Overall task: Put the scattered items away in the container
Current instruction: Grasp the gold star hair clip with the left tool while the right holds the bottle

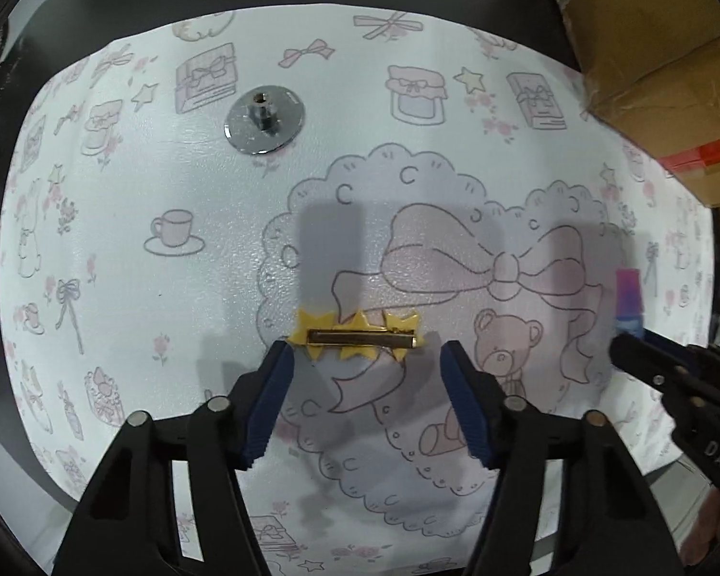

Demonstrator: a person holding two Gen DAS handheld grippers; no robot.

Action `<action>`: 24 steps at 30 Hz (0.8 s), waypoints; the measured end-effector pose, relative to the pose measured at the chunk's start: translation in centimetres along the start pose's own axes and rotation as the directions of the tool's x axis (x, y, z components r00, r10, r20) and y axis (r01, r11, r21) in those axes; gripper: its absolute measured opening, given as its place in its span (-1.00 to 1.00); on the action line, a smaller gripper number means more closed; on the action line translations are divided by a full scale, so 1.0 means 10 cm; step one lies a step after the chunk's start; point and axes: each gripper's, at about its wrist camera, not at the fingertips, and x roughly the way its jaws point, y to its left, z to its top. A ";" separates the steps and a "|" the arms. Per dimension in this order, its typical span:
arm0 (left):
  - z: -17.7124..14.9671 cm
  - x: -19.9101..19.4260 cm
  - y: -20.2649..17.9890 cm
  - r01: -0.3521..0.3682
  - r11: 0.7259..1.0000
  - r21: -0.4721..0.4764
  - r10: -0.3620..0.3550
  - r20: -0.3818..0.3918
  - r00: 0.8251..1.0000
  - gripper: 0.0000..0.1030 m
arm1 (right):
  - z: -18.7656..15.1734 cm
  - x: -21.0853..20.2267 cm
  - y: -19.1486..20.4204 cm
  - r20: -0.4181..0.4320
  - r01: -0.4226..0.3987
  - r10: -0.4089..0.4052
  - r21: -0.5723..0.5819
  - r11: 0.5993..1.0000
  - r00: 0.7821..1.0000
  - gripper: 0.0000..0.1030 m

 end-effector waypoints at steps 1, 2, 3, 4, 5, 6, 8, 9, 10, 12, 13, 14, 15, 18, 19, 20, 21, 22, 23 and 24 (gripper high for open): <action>0.00 -0.01 0.01 -0.015 1.000 -0.007 0.015 0.005 1.000 -0.17 | 0.02 -0.01 -0.03 -0.001 -0.002 0.002 -0.001 1.000 1.000 -0.64; 0.00 -0.01 0.02 -0.022 1.000 -0.011 0.022 0.007 1.000 -0.17 | 0.03 -0.02 -0.06 -0.002 -0.004 0.004 -0.003 1.000 1.000 -0.64; 0.01 -0.01 0.03 -0.018 1.000 -0.010 0.018 0.006 1.000 -0.17 | 0.03 -0.01 -0.07 -0.003 -0.006 0.006 -0.004 1.000 1.000 -0.64; 0.02 -0.02 0.04 -0.015 1.000 -0.009 0.015 0.005 1.000 -0.17 | 0.03 -0.01 -0.08 -0.003 -0.009 0.009 -0.005 1.000 1.000 -0.64; 0.02 -0.02 0.05 -0.013 1.000 -0.009 0.013 0.002 1.000 -0.18 | 0.02 -0.02 -0.10 -0.003 -0.011 0.011 -0.006 1.000 1.000 -0.64; 0.03 -0.02 0.06 -0.008 1.000 -0.011 0.008 0.001 1.000 -0.18 | 0.01 -0.03 -0.12 -0.003 -0.014 0.014 -0.008 1.000 1.000 -0.64; 0.04 -0.04 0.10 0.009 1.000 -0.021 -0.009 -0.002 1.000 -0.21 | 0.01 -0.06 -0.13 0.002 -0.019 0.019 -0.011 1.000 1.000 -0.64; 0.05 -0.05 0.11 0.017 1.000 -0.023 -0.018 -0.005 1.000 -0.33 | 0.01 -0.07 -0.14 0.004 -0.020 0.020 -0.013 1.000 1.000 -0.64; 0.05 -0.07 0.11 0.024 1.000 -0.018 -0.024 -0.009 1.000 -0.97 | 0.01 -0.09 -0.14 0.006 -0.021 0.021 -0.014 1.000 1.000 -0.64; 0.06 -0.09 0.10 0.033 0.999 -0.004 -0.033 -0.022 0.999 -1.00 | 0.01 -0.13 -0.16 0.012 -0.023 0.024 -0.014 1.000 1.000 -0.64; 0.06 -0.08 0.10 0.033 0.999 0.004 -0.033 -0.034 0.999 -1.00 | 0.01 -0.15 -0.16 0.016 -0.025 0.025 -0.013 1.000 1.000 -0.64; 0.05 -0.09 0.11 0.044 0.999 -0.001 -0.044 -0.040 0.998 -1.00 | 0.02 -0.18 -0.15 0.019 -0.026 0.027 -0.013 1.000 0.999 -0.64; 0.05 -0.09 0.13 0.053 0.999 -0.006 -0.054 -0.043 0.998 -1.00 | 0.02 -0.20 -0.15 0.023 -0.028 0.028 -0.012 1.000 0.999 -0.64; 0.06 -0.17 0.22 0.078 0.997 -0.018 -0.078 -0.030 0.996 -1.00 | 0.02 -0.27 -0.13 0.034 -0.033 0.034 -0.011 0.999 0.999 -0.64; 0.06 -0.21 0.25 0.084 0.996 -0.024 -0.085 -0.023 0.996 -1.00 | 0.02 -0.29 -0.13 0.037 -0.035 0.035 -0.010 0.999 0.999 -0.64; 0.06 -0.25 0.29 0.087 0.996 -0.027 -0.087 -0.016 0.996 -1.00 | 0.02 -0.31 -0.14 0.043 -0.037 0.037 -0.008 0.999 0.998 -0.64; 0.06 -0.29 0.34 0.091 0.995 -0.032 -0.091 -0.009 0.996 -1.00 | 0.01 -0.33 -0.15 0.047 -0.040 0.040 -0.007 0.999 0.998 -0.64; 0.06 -0.34 0.41 0.101 0.994 -0.040 -0.101 -0.003 0.995 -1.00 | 0.01 -0.35 -0.15 0.049 -0.041 0.041 -0.007 0.999 0.998 -0.64; 0.06 -0.38 0.48 0.117 0.992 -0.053 -0.117 0.002 0.993 -1.00 | 0.01 -0.36 -0.15 0.051 -0.041 0.042 -0.007 0.999 0.998 -0.64; 0.06 -0.42 0.55 0.131 0.989 -0.068 -0.131 0.005 0.991 -1.00 | 0.01 -0.37 -0.15 0.054 -0.041 0.042 -0.009 0.999 0.998 -0.64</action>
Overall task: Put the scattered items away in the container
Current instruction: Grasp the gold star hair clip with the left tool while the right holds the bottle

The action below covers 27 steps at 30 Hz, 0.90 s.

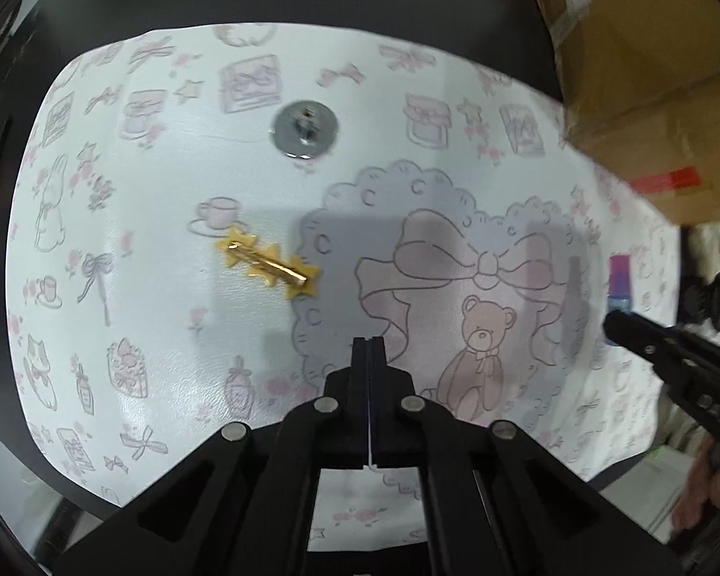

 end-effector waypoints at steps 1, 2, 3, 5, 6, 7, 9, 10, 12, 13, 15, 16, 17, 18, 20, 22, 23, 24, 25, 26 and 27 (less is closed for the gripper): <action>0.00 -0.04 0.05 0.000 1.000 -0.006 0.000 0.003 1.000 -1.00 | 0.00 0.00 0.00 0.001 0.000 0.000 -0.002 1.000 1.000 -0.64; 0.01 -0.08 0.11 -0.001 1.000 -0.008 0.001 0.005 1.000 -1.00 | 0.01 0.01 0.03 0.001 0.000 0.000 -0.005 1.000 1.000 -0.64; 0.00 -0.12 0.15 -0.002 1.000 -0.003 0.002 0.006 1.000 -1.00 | 0.02 0.01 0.04 0.000 -0.001 0.001 -0.008 1.000 1.000 -0.64; -0.07 -0.15 0.14 0.012 1.000 -0.017 -0.012 0.014 1.000 -1.00 | 0.03 0.03 0.07 -0.001 -0.002 0.002 -0.015 1.000 1.000 -0.64; -0.08 -0.10 0.08 0.009 1.000 -0.029 -0.009 0.012 1.000 -0.98 | 0.03 0.03 0.08 -0.003 -0.003 0.003 -0.018 1.000 1.000 -0.64; -0.08 -0.05 0.03 0.006 0.999 -0.042 -0.006 0.010 1.000 -0.96 | 0.04 0.04 0.09 -0.004 -0.005 0.005 -0.019 1.000 1.000 -0.64; -0.01 0.10 -0.08 -0.019 0.998 -0.063 0.019 -0.003 1.000 -0.57 | 0.05 0.06 0.10 -0.008 -0.008 0.008 -0.022 1.000 1.000 -0.64; -0.01 0.14 -0.09 -0.032 0.997 -0.073 0.032 -0.003 0.999 -0.41 | 0.05 0.07 0.11 -0.010 -0.008 0.008 -0.024 1.000 1.000 -0.64; -0.01 0.19 -0.12 -0.052 0.994 -0.093 0.052 -0.003 0.999 0.12 | 0.06 0.08 0.12 -0.012 -0.008 0.008 -0.026 1.000 1.000 -0.64; 0.02 0.21 -0.12 -0.063 0.993 -0.101 0.063 -0.006 0.998 0.16 | 0.06 0.09 0.12 -0.014 -0.008 0.007 -0.027 1.000 1.000 -0.64; 0.08 0.25 -0.13 -0.089 0.989 -0.118 0.089 -0.009 0.996 0.17 | 0.07 0.10 0.12 -0.017 -0.007 0.007 -0.025 1.000 1.000 -0.64; 0.11 0.27 -0.13 -0.100 0.987 -0.129 0.099 -0.012 0.995 0.17 | 0.07 0.10 0.11 -0.019 -0.007 0.006 -0.023 1.000 1.000 -0.64; 0.13 0.29 -0.12 -0.109 0.984 -0.145 0.107 -0.018 0.994 0.16 | 0.07 0.11 0.11 -0.021 -0.006 0.006 -0.022 1.000 1.000 -0.64; 0.16 0.32 -0.11 -0.117 0.980 -0.160 0.115 -0.023 0.993 0.03 | 0.08 0.12 0.11 -0.024 -0.006 0.006 -0.020 1.000 1.000 -0.64; 0.19 0.38 -0.10 -0.131 0.976 -0.171 0.126 -0.041 0.991 -0.36 | 0.09 0.13 0.10 -0.029 -0.005 0.005 -0.016 1.000 1.000 -0.64; 0.22 0.44 -0.12 -0.146 0.975 -0.169 0.139 -0.057 0.989 -0.42 | 0.11 0.13 0.09 -0.032 -0.005 0.004 -0.016 1.000 0.999 -0.64; 0.23 0.45 -0.13 -0.158 0.974 -0.160 0.151 -0.057 0.987 -0.43 | 0.12 0.13 0.09 -0.034 -0.003 0.003 -0.016 1.000 0.999 -0.64; 0.23 0.46 -0.15 -0.170 0.974 -0.149 0.163 -0.057 0.985 -0.45 | 0.13 0.14 0.09 -0.036 -0.002 0.002 -0.017 1.000 0.999 -0.64; 0.22 0.46 -0.17 -0.180 0.974 -0.135 0.174 -0.055 0.983 -0.45 | 0.15 0.14 0.10 -0.037 -0.001 0.001 -0.018 1.000 0.999 -0.64; 0.21 0.46 -0.18 -0.187 0.975 -0.122 0.182 -0.050 0.982 -0.46 | 0.16 0.14 0.10 -0.039 -0.001 0.000 -0.019 1.000 0.999 -0.64; 0.19 0.46 -0.20 -0.192 0.975 -0.108 0.188 -0.046 0.981 -0.48 | 0.18 0.15 0.10 -0.041 0.000 -0.001 -0.020 1.000 0.999 -0.64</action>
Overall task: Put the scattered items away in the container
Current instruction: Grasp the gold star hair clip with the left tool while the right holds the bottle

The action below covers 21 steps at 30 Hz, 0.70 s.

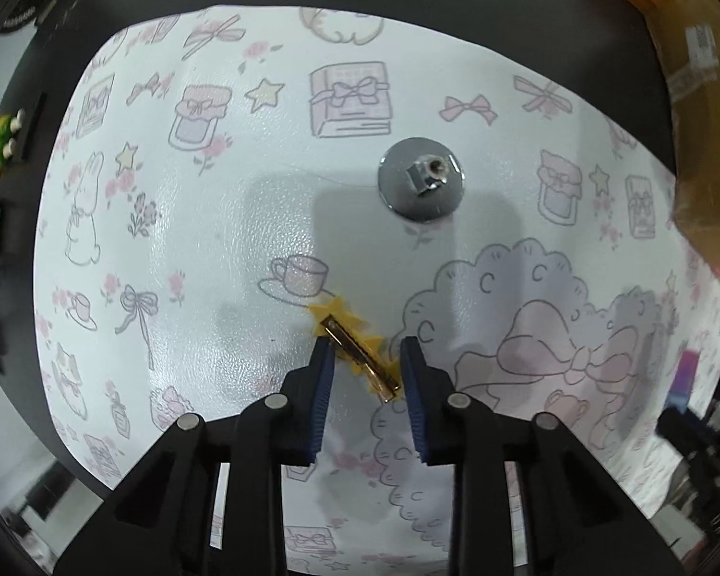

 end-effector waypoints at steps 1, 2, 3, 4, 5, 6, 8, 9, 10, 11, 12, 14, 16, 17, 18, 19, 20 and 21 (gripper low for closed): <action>-0.01 0.00 -0.01 -0.002 1.000 0.013 0.002 0.002 1.000 -0.48 | 0.01 0.00 0.01 -0.002 0.000 -0.001 -0.001 1.000 1.000 -0.64; -0.03 0.00 -0.02 -0.001 1.000 0.025 0.001 0.002 1.000 -0.49 | 0.02 0.00 0.02 -0.002 0.000 0.000 -0.002 1.000 1.000 -0.64; -0.04 0.00 -0.03 0.004 0.999 0.035 -0.004 -0.001 1.000 -0.49 | 0.04 -0.01 0.02 -0.002 0.000 0.000 -0.003 1.000 1.000 -0.64; -0.05 0.00 -0.03 0.008 0.999 0.044 -0.008 -0.003 1.000 -0.49 | 0.04 -0.02 0.04 -0.002 0.000 0.000 -0.005 1.000 1.000 -0.64; -0.06 0.00 -0.03 0.017 0.998 0.053 -0.017 -0.005 1.000 -0.49 | 0.05 -0.02 0.05 -0.003 0.001 -0.001 -0.007 1.000 1.000 -0.64; -0.07 -0.01 -0.04 0.030 0.998 0.060 -0.030 -0.006 1.000 -0.49 | 0.06 -0.02 0.06 -0.004 0.002 -0.002 -0.010 1.000 1.000 -0.64; -0.10 -0.03 -0.05 0.051 0.996 0.076 -0.050 -0.004 0.999 -0.49 | 0.07 -0.04 0.10 -0.005 0.005 -0.005 -0.016 1.000 1.000 -0.64; -0.11 -0.07 -0.06 0.048 0.995 0.093 -0.049 0.005 0.999 -0.49 | 0.08 -0.05 0.11 -0.003 0.006 -0.006 -0.018 1.000 1.000 -0.64; -0.12 -0.11 -0.07 0.046 0.993 0.107 -0.048 0.015 0.999 -0.49 | 0.08 -0.07 0.14 -0.001 0.007 -0.007 -0.020 1.000 1.000 -0.64; -0.14 -0.16 -0.07 0.045 0.992 0.115 -0.048 0.023 0.999 -0.49 | 0.09 -0.09 0.16 0.003 0.008 -0.008 -0.023 1.000 1.000 -0.64; -0.15 -0.21 -0.06 0.042 0.992 0.120 -0.046 0.031 0.998 -0.49 | 0.09 -0.11 0.18 0.006 0.008 -0.008 -0.026 1.000 1.000 -0.64; -0.18 -0.31 -0.04 0.047 0.991 0.126 -0.053 0.041 0.998 -0.49 | 0.10 -0.17 0.24 0.016 0.009 -0.008 -0.032 0.999 1.000 -0.64; -0.20 -0.44 -0.02 0.053 0.990 0.134 -0.061 0.055 0.997 -0.49 | 0.10 -0.23 0.29 0.029 0.009 -0.008 -0.039 0.999 1.000 -0.64; -0.21 -0.49 -0.01 0.055 0.989 0.139 -0.064 0.062 0.996 -0.49 | 0.11 -0.28 0.33 0.040 0.007 -0.006 -0.041 0.999 0.999 -0.64; -0.22 -0.56 -0.01 0.061 0.988 0.144 -0.071 0.069 0.995 -0.49 | 0.11 -0.33 0.36 0.049 0.004 -0.002 -0.042 0.999 0.999 -0.64; -0.24 -0.63 -0.01 0.065 0.987 0.150 -0.077 0.076 0.994 -0.49 | 0.11 -0.37 0.39 0.058 0.003 -0.001 -0.043 0.999 0.998 -0.64; -0.25 -0.69 -0.01 0.069 0.986 0.155 -0.082 0.083 0.993 -0.49 | 0.10 -0.41 0.42 0.065 0.002 0.000 -0.043 0.999 0.998 -0.64; -0.26 -0.75 -0.03 0.073 0.984 0.160 -0.088 0.090 0.992 -0.49 | 0.10 -0.45 0.45 0.072 0.001 0.002 -0.043 0.999 0.997 -0.64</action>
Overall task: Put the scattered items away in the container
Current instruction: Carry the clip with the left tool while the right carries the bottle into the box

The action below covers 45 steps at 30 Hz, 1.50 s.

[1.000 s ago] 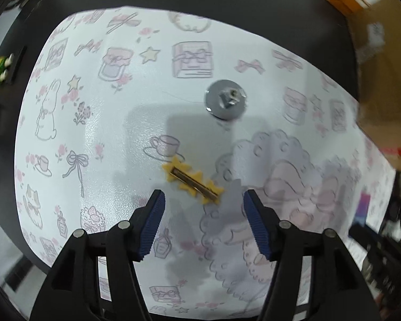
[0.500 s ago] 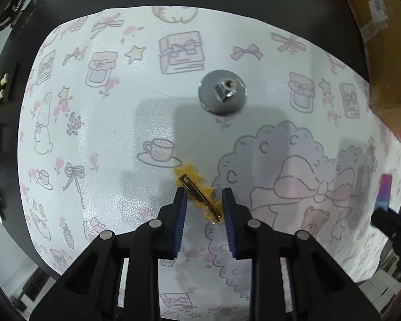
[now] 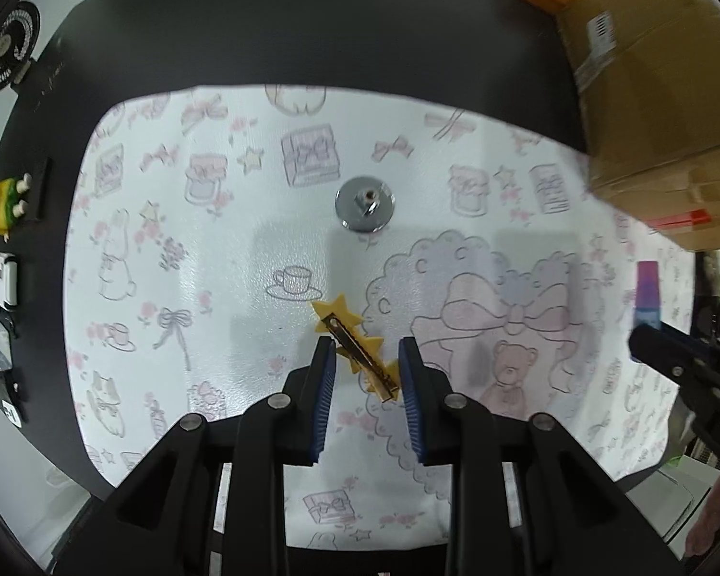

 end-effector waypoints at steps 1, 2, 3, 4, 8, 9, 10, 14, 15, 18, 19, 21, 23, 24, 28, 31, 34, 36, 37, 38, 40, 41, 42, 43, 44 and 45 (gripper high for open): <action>0.00 -0.04 -0.06 0.006 1.000 0.006 -0.006 0.009 1.000 -0.49 | 0.00 -0.05 0.03 0.008 -0.002 0.002 0.000 1.000 1.000 -0.64; 0.00 -0.13 -0.05 0.011 1.000 0.014 -0.011 0.018 1.000 -0.49 | 0.00 -0.10 0.07 0.019 -0.005 0.005 0.000 1.000 1.000 -0.64; 0.03 -0.21 -0.02 0.016 1.000 0.022 -0.017 0.027 0.999 -0.49 | -0.01 -0.15 0.11 0.028 -0.006 0.006 -0.002 1.000 1.000 -0.64; 0.09 -0.14 -0.14 0.022 0.999 0.028 -0.023 0.035 0.999 -0.49 | 0.00 -0.20 0.14 0.037 -0.006 0.006 -0.003 1.000 0.999 -0.64; 0.12 -0.47 -0.11 0.049 0.997 0.051 -0.052 0.068 0.996 -0.49 | 0.01 -0.45 0.27 0.082 -0.014 0.014 -0.001 1.000 0.997 -0.64; 0.10 -0.64 -0.03 0.053 0.997 0.058 -0.057 0.077 0.995 -0.49 | 0.01 -0.51 0.30 0.092 -0.016 0.015 0.002 1.000 0.996 -0.64; 0.09 -0.76 0.01 0.057 0.996 0.067 -0.063 0.086 0.994 -0.49 | 0.02 -0.57 0.33 0.103 -0.016 0.016 0.004 1.000 0.995 -0.64; 0.12 -1.03 -0.04 0.086 0.992 0.092 -0.096 0.110 0.989 -0.49 | 0.02 -0.81 0.44 0.138 -0.014 0.013 0.005 1.000 0.990 -0.64; 0.13 -1.08 -0.06 0.095 0.991 0.100 -0.106 0.116 0.988 -0.49 | 0.03 -0.86 0.47 0.143 -0.014 0.013 0.007 1.000 0.990 -0.64; 0.18 -1.25 -0.13 0.119 0.985 0.122 -0.136 0.137 0.981 -0.49 | 0.03 -1.00 0.53 0.156 -0.010 0.009 0.009 1.000 0.988 -0.64; 0.19 -1.31 -0.15 0.125 0.984 0.130 -0.143 0.143 0.979 -0.49 | 0.02 -1.04 0.55 0.162 -0.010 0.008 0.007 1.000 0.987 -0.64; 0.21 -1.41 -0.16 0.131 0.981 0.144 -0.153 0.154 0.976 -0.49 | 0.02 -1.13 0.57 0.176 -0.009 0.008 0.006 1.000 0.984 -0.64; 0.23 -1.47 -0.21 0.138 0.978 0.157 -0.163 0.162 0.973 -0.49 | 0.01 -1.20 0.57 0.189 -0.010 0.008 0.007 1.000 0.982 -0.64; 0.25 -1.50 -0.24 0.141 0.976 0.163 -0.168 0.166 0.972 -0.49 | 0.00 -1.23 0.57 0.195 -0.010 0.008 0.010 1.000 0.981 -0.64; 0.29 -1.53 -0.43 0.154 0.970 0.190 -0.186 0.167 0.968 -0.49 | -0.01 -1.33 0.49 0.213 -0.019 0.012 0.033 0.999 0.977 -0.64; 0.32 -1.53 -0.57 0.159 0.965 0.207 -0.195 0.168 0.966 -0.49 | -0.01 -1.38 0.40 0.223 -0.023 0.011 0.050 0.998 0.975 -0.64; 0.38 -1.53 -0.73 0.163 0.960 0.226 -0.204 0.169 0.964 -0.49 | -0.01 -1.45 0.28 0.234 -0.023 0.006 0.069 0.997 0.972 -0.64; 0.42 -1.53 -0.82 0.168 0.957 0.235 -0.210 0.169 0.963 -0.49 | 0.00 -1.49 0.20 0.240 -0.021 0.002 0.080 0.997 0.971 -0.64; 0.44 -1.52 -0.87 0.170 0.956 0.239 -0.214 0.169 0.962 -0.49 | 0.01 -1.51 0.16 0.244 -0.021 -0.001 0.086 0.996 0.970 -0.64; 0.47 -1.52 -0.93 0.172 0.954 0.244 -0.216 0.170 0.961 -0.49 | 0.02 -1.53 0.11 0.248 -0.022 -0.002 0.093 0.995 0.969 -0.64; 0.52 -1.52 -1.04 0.173 0.952 0.254 -0.222 0.175 0.959 -0.49 | 0.03 -1.57 0.01 0.256 -0.023 -0.005 0.107 0.994 0.967 -0.64; 0.54 -1.53 -1.10 0.174 0.950 0.258 -0.224 0.179 0.958 -0.49 | 0.04 -1.60 -0.06 0.258 -0.024 -0.006 0.115 0.993 0.966 -0.64; 0.56 -1.53 -1.16 0.175 0.949 0.263 -0.227 0.182 0.957 -0.49 | 0.05 -1.62 -0.13 0.260 -0.025 -0.008 0.123 0.992 0.966 -0.64; 0.58 -1.53 -1.22 0.177 0.947 0.267 -0.230 0.182 0.956 -0.49 | 0.06 -1.64 -0.19 0.261 -0.026 -0.009 0.131 0.991 0.965 -0.64; 0.61 -1.52 -1.28 0.179 0.946 0.271 -0.233 0.181 0.955 -0.49 | 0.07 -1.66 -0.25 0.263 -0.028 -0.009 0.137 0.990 0.965 -0.64; 0.63 -1.52 -1.35 0.182 0.944 0.274 -0.236 0.181 0.955 -0.49 | 0.09 -1.68 -0.32 0.264 -0.031 -0.007 0.143 0.989 0.965 -0.64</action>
